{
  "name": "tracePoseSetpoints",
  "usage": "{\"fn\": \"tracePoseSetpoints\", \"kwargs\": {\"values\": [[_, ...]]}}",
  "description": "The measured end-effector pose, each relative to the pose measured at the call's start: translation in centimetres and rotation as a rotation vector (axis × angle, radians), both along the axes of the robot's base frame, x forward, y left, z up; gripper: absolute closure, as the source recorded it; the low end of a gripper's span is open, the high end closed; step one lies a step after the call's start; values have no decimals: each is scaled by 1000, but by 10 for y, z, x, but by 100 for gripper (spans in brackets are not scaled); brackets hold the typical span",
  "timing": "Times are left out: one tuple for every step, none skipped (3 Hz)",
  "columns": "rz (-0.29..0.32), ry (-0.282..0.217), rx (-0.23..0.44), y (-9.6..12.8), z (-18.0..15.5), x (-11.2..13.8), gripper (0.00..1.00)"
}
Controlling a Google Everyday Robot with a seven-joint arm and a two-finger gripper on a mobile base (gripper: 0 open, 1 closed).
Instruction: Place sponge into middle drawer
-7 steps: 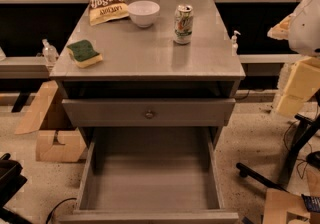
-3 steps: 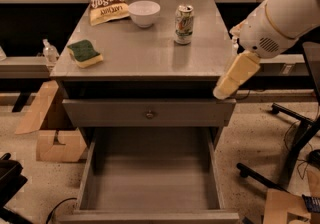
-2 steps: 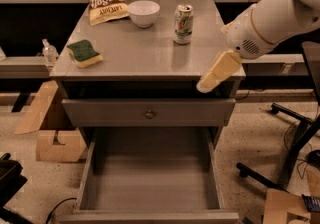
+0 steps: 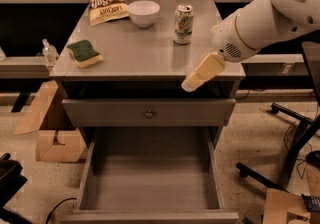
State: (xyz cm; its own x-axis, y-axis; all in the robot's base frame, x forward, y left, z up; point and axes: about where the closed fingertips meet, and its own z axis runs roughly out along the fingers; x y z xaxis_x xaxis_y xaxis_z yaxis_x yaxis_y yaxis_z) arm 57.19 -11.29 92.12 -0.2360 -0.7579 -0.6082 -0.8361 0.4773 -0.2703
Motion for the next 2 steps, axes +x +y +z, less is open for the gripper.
{"fn": "tracePoseSetpoints", "kwargs": {"values": [[42, -3, 63, 31, -9, 10, 0], [102, -16, 160, 87, -20, 33, 0]]}}
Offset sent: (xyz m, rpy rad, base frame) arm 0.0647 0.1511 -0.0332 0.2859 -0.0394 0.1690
